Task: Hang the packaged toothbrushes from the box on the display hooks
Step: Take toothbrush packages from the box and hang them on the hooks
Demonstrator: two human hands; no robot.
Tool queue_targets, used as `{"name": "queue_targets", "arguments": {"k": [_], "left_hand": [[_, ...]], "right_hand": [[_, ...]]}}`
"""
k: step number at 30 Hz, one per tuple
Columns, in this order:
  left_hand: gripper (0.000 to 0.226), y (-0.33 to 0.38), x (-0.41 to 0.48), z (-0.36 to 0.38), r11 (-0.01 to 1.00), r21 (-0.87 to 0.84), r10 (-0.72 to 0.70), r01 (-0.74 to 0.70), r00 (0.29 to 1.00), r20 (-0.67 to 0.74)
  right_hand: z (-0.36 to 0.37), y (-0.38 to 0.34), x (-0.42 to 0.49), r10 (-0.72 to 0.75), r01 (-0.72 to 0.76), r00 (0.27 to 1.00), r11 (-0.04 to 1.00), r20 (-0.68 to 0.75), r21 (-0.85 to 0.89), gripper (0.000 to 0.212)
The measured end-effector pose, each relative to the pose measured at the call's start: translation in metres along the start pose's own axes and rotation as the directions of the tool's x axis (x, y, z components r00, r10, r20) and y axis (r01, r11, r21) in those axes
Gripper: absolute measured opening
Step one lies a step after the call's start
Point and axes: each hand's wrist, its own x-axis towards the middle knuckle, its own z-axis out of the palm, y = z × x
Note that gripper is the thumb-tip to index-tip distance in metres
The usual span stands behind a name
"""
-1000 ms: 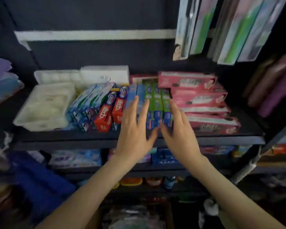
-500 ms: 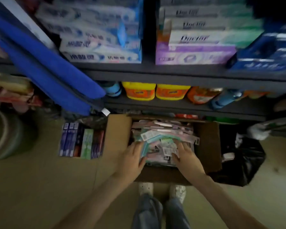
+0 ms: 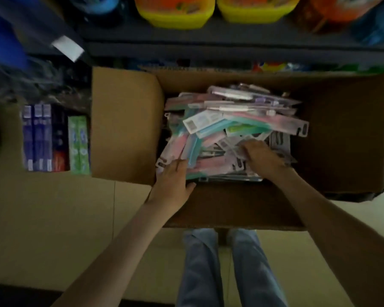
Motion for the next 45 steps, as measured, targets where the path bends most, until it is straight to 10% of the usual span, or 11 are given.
{"name": "queue_targets", "arguments": {"k": [7,12,14,21,23,25,29,36,45], "left_hand": [[0.067,0.011,-0.006,-0.018,0.993,-0.093,0.071,-0.077,0.995,-0.065],[0.076,0.032,-0.009,-0.040,0.967,-0.181,0.142,-0.179,0.969,-0.202],[0.077,0.040,-0.008,-0.044,0.957,-0.208,0.150,-0.200,0.961,-0.234],[0.063,0.047,-0.006,-0.035,0.985,-0.112,0.104,-0.128,0.976,-0.192],[0.055,0.036,-0.001,-0.031,0.985,-0.157,0.040,-0.069,0.983,-0.177],[0.052,0.020,0.004,-0.026,0.979,-0.199,-0.067,0.035,0.985,-0.159],[0.052,-0.005,0.009,-0.023,0.960,-0.209,-0.215,0.186,0.968,-0.127],[0.055,-0.014,0.012,-0.014,0.954,-0.171,-0.262,0.247,0.963,-0.071],[0.049,0.003,0.001,-0.026,0.918,-0.304,-0.279,0.255,0.959,-0.040]], "right_hand": [[-0.073,-0.064,-0.048,0.062,0.135,0.962,0.740,-0.267,0.659,0.017],[-0.119,-0.095,-0.067,0.165,0.107,0.982,-0.096,-0.091,0.990,0.010],[-0.122,-0.099,-0.063,0.127,0.077,0.991,-0.284,-0.042,0.956,0.011],[-0.102,-0.097,-0.047,0.032,0.033,0.999,-0.372,-0.022,0.928,0.029],[-0.093,-0.091,-0.041,-0.056,0.013,0.998,-0.205,-0.025,0.979,0.051],[-0.075,-0.082,-0.033,-0.079,-0.024,0.995,0.327,0.053,0.945,0.074],[-0.027,-0.056,-0.017,-0.043,-0.028,0.975,0.948,0.216,0.317,0.096],[-0.007,-0.060,-0.012,-0.225,0.244,0.969,0.934,0.099,-0.261,0.066],[-0.062,-0.035,-0.059,0.007,0.018,0.996,0.955,0.086,-0.295,0.062]]}}
